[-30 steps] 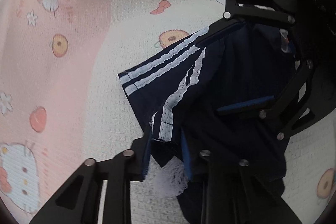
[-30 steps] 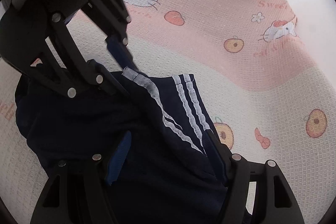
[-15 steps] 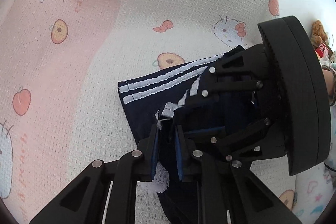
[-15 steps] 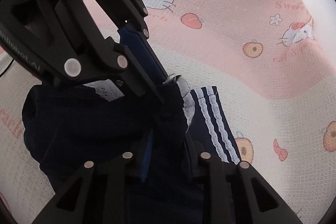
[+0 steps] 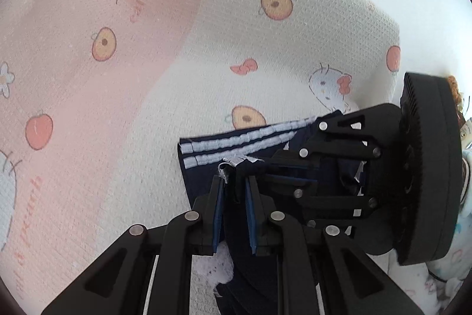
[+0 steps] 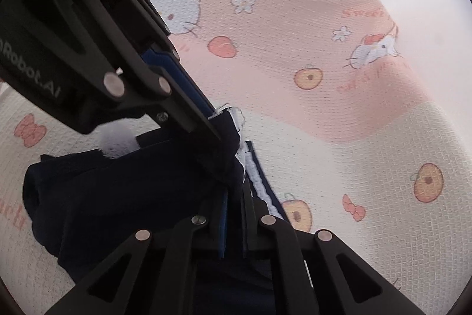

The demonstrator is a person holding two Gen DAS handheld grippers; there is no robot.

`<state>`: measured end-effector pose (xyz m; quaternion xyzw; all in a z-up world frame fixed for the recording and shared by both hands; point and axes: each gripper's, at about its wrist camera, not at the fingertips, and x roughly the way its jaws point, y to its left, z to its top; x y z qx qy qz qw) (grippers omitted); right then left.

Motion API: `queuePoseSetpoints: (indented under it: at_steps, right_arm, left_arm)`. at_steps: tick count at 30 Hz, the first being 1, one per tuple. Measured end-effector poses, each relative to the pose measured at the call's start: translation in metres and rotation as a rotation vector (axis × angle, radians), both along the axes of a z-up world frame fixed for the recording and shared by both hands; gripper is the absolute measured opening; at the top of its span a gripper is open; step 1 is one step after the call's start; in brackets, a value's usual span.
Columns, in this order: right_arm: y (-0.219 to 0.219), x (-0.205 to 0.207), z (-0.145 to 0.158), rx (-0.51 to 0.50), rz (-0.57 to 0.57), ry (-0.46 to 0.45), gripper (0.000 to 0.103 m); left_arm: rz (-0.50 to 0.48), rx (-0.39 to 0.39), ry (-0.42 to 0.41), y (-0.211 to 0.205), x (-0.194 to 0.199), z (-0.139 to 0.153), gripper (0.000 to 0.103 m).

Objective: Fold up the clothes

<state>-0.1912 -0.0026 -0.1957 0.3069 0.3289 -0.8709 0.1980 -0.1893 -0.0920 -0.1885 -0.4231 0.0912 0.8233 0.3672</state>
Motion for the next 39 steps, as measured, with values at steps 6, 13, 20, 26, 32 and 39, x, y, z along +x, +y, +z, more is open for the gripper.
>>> queuePoseSetpoints:
  at_steps: [6, 13, 20, 26, 32, 39]
  right_arm:
    - [0.000, -0.016, 0.012, -0.020, -0.048, 0.047, 0.003]
    - [0.007, -0.049, 0.017, -0.095, -0.135, 0.008, 0.003]
    - [0.009, -0.071, 0.001, -0.117, -0.193, -0.071, 0.003]
    - [0.028, -0.079, 0.001, -0.198, -0.285, -0.135, 0.048]
    - [0.086, -0.073, 0.019, -0.436, -0.344, -0.184, 0.065]
    - [0.128, -0.038, 0.030, -0.649, -0.434, -0.244, 0.069]
  left_arm:
    - [0.029, 0.021, 0.014, 0.008, -0.022, 0.006, 0.012]
    - [0.081, 0.061, 0.006, 0.004, -0.047, 0.011, 0.012]
    - [0.140, 0.006, -0.034, 0.009, -0.067, -0.008, 0.012]
    - [0.304, 0.030, -0.253, -0.014, -0.088, -0.029, 0.014]
    - [0.393, 0.021, -0.364, -0.032, -0.079, -0.037, 0.014]
    - [0.367, 0.052, -0.443, -0.030, -0.049, -0.034, 0.014]
